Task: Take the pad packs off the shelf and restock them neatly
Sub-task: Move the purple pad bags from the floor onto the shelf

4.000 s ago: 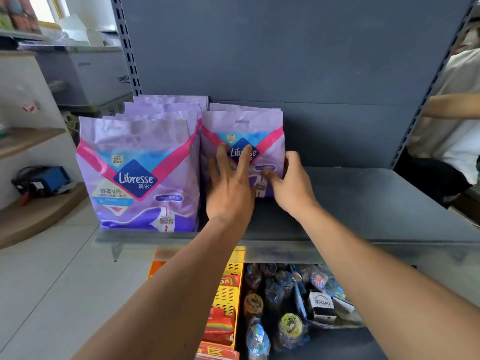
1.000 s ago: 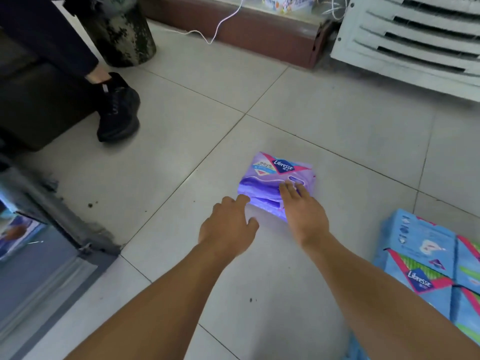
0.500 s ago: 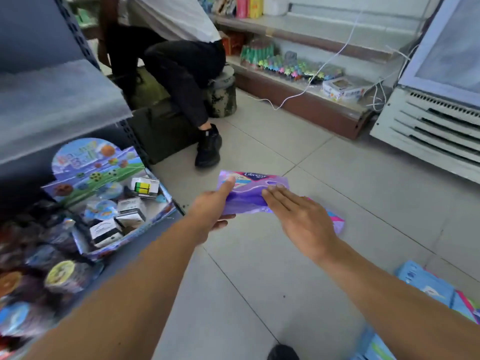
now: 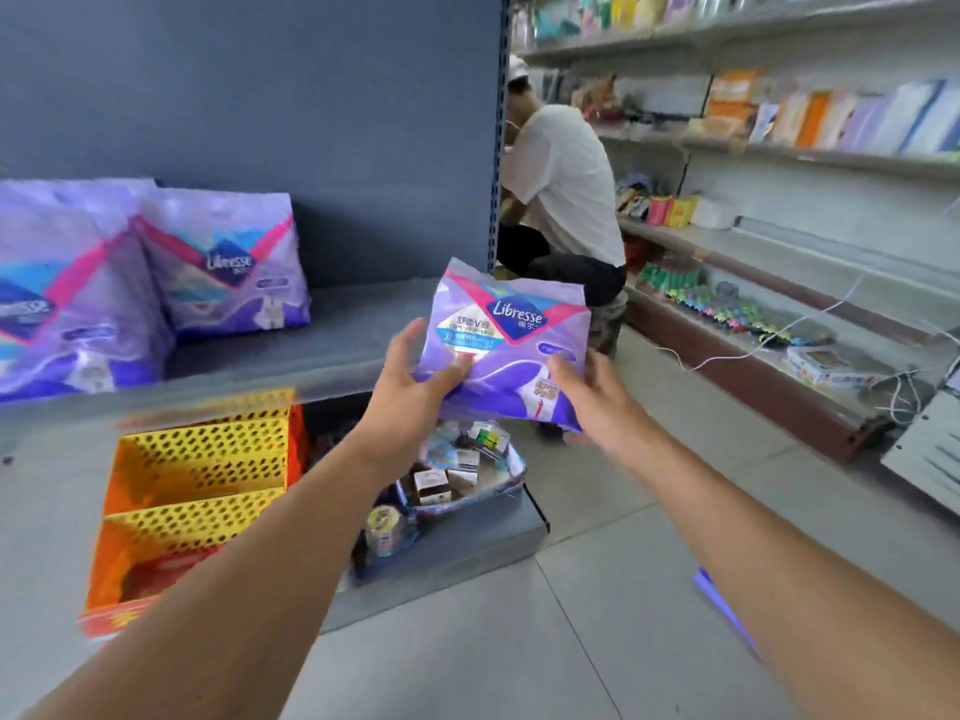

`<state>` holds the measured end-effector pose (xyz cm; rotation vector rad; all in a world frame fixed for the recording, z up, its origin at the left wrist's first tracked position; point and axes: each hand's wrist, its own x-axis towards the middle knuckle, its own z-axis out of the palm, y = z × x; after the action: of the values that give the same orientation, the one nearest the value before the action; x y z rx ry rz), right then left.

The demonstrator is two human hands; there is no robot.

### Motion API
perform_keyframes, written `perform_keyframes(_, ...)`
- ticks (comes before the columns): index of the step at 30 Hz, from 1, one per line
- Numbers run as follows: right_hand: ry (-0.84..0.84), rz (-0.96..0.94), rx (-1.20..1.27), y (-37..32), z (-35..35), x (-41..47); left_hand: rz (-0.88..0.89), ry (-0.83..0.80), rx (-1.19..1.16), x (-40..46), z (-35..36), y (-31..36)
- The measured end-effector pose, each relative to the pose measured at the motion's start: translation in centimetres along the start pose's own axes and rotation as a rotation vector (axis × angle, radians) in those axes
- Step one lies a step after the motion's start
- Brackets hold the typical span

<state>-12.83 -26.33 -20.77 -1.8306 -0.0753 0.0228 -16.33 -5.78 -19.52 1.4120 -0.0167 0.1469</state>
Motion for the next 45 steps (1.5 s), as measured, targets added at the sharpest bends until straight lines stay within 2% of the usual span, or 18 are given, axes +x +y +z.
perform_keyframes(3,-0.033,-0.075,-0.007,-3.1,4.1,0.6,0.087,0.027,0.049,-1.3,-3.9,2.9)
perform_keyframes(9,-0.118,-0.232,-0.068,-7.8,11.9,1.0,0.236,0.215,0.232,-2.5,-12.0,5.6)
perform_keyframes(13,-0.114,-0.342,-0.097,-10.6,16.8,1.8,0.296,0.371,0.502,-2.3,-15.9,6.8)
perform_keyframes(22,-0.035,-0.409,-0.138,-12.8,24.2,7.7,0.345,0.689,0.762,3.9,-19.8,5.9)
perform_keyframes(25,-0.021,-0.405,-0.141,-12.3,25.9,10.0,0.383,0.705,0.838,5.9,-19.9,5.3)
perform_keyframes(27,-0.031,-0.391,-0.149,-11.6,27.0,11.3,0.396,0.698,0.995,6.7,-20.1,4.2)
perform_keyframes(30,-0.059,-0.376,-0.181,-10.1,28.3,12.5,0.291,0.662,1.191,7.7,-20.5,2.0)
perform_keyframes(33,-0.113,-0.393,-0.251,-9.1,29.3,13.3,0.168,0.621,1.213,8.0,-21.0,0.8)
perform_keyframes(39,-0.058,-0.446,-0.206,-9.1,30.4,14.7,0.176,0.628,1.250,9.3,-21.1,1.5)
perform_keyframes(45,-0.075,-0.458,-0.416,-9.7,31.0,14.5,0.093,0.657,1.316,9.6,-20.9,1.6)
